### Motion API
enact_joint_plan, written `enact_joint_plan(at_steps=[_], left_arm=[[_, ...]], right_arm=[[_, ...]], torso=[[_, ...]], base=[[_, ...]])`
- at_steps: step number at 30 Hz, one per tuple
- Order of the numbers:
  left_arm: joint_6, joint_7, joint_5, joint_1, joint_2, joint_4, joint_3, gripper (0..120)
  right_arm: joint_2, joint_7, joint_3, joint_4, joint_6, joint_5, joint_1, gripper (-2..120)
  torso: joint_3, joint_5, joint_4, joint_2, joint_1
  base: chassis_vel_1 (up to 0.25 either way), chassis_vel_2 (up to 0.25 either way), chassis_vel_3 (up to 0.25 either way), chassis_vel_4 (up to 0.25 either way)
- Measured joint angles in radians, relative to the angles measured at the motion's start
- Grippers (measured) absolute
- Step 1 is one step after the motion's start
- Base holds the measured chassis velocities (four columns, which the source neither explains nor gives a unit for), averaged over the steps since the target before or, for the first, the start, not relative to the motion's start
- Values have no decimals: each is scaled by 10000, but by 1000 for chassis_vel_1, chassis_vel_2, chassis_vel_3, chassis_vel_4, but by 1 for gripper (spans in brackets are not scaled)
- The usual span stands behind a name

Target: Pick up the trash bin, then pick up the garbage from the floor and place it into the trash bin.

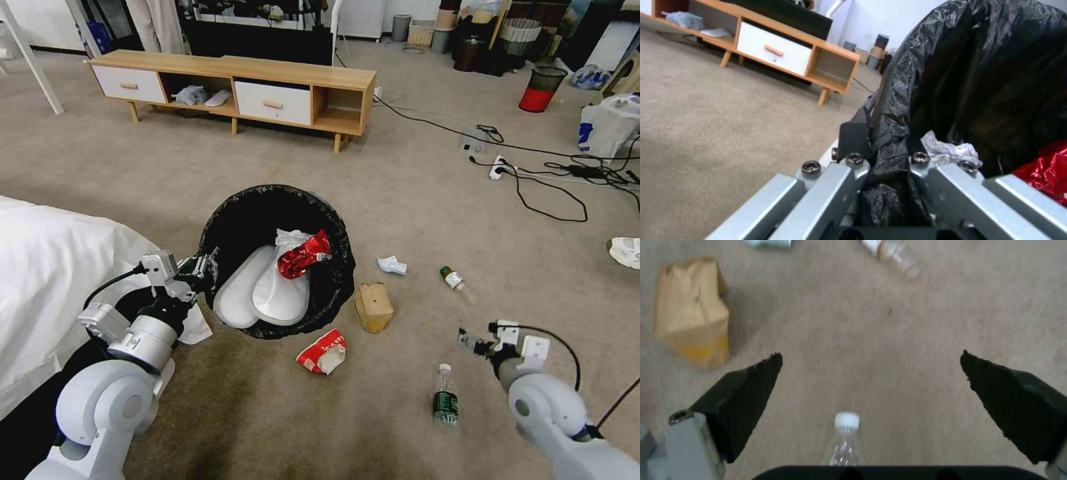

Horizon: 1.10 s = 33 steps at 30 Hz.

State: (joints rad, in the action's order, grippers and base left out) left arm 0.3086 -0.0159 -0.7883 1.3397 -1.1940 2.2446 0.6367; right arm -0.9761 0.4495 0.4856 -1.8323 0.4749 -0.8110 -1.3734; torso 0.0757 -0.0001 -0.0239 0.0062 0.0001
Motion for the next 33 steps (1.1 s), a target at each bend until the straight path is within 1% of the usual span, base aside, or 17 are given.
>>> enact_joint_plan(at_steps=[11,15,24,33], left_arm=[[-23,-7,71,33,-91,-60,-53,3],[-42,-15,87,112,-115,-60,-15,3],[-73,-20,152,129,-203,-83,-45,3],[-130,-68,209,230,-198,-130,-61,3]], right_arm=[[82,-151,-776,759,-159,-434,124,100],[84,-465,-1046,1220,-244,-438,226,100],[-30,-564,-1418,1862,-401,-341,384,100],[-37,-773,-1549,2302,-551,-302,513,100]], torso=[[0,0,0,0,0],[0,0,0,0,0],[0,0,0,0,0],[0,1,0,0,0]], base=[[0,0,0,0],[0,0,0,0],[0,0,0,0],[0,0,0,0]])
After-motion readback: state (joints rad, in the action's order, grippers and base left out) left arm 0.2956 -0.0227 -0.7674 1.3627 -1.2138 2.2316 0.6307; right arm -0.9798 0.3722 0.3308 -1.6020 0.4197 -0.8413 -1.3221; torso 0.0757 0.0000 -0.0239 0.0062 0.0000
